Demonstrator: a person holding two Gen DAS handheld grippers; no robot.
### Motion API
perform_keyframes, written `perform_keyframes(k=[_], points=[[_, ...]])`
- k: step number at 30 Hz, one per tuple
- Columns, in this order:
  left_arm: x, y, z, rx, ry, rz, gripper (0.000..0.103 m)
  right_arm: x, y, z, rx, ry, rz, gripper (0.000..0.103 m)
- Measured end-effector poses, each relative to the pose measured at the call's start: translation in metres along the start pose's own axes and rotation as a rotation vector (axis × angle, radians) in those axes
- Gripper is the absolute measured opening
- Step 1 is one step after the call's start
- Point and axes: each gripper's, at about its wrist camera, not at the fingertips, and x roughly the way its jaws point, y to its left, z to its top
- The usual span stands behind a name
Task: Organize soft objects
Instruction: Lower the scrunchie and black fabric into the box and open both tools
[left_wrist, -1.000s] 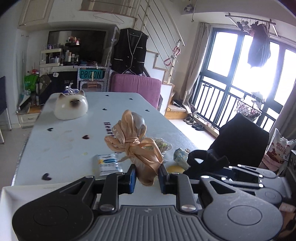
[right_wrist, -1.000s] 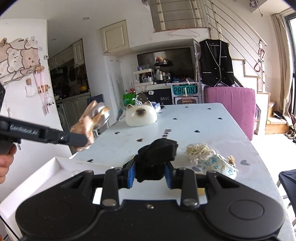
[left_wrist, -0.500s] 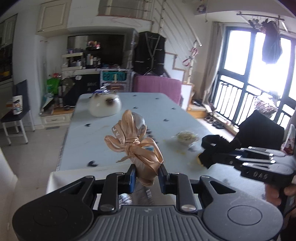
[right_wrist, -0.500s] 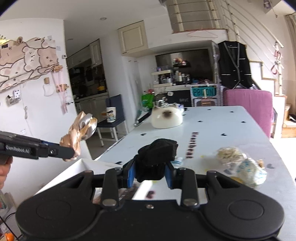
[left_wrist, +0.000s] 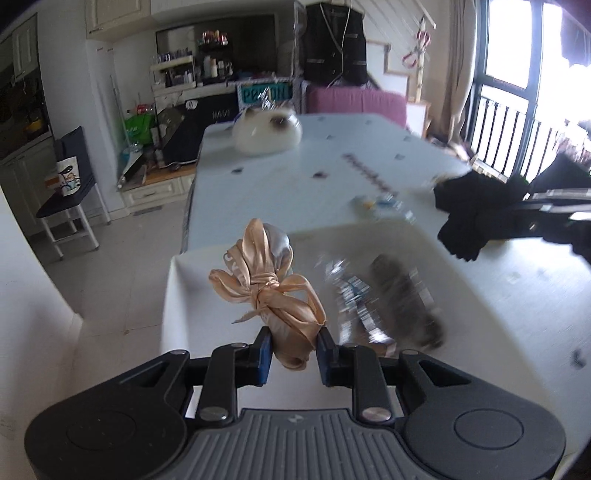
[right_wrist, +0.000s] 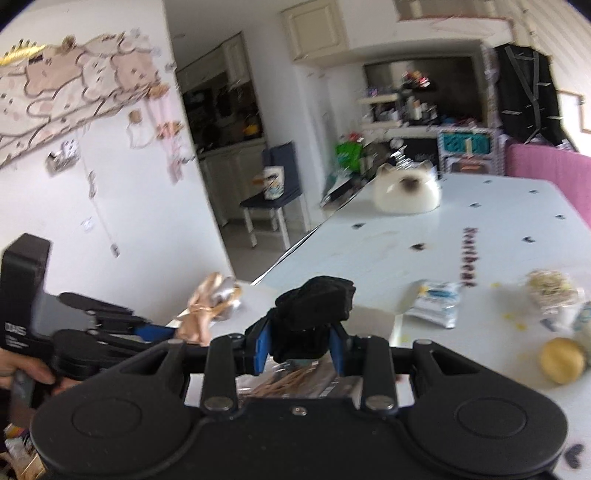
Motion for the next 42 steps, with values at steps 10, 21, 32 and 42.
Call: perform_keyframes(k=[10, 21, 32, 42], points=[[0.038, 0.025, -0.002, 0.067, 0.048, 0.090, 0.027, 0.077, 0.035, 0.012, -0.044, 0.145, 0.087, 0.035], [0.058, 0.040, -0.005, 0.055, 0.078, 0.058, 0.033, 0.136, 0.046, 0.018, -0.068, 0.243, 0.132, 0.044], [0.047, 0.047, -0.008, 0.015, 0.054, 0.026, 0.046, 0.124, 0.048, 0.012, -0.103, 0.238, 0.112, 0.063], [0.033, 0.040, -0.006, -0.007, 0.058, -0.001, 0.051, 0.109, 0.047, 0.008, -0.131, 0.248, 0.090, 0.063]])
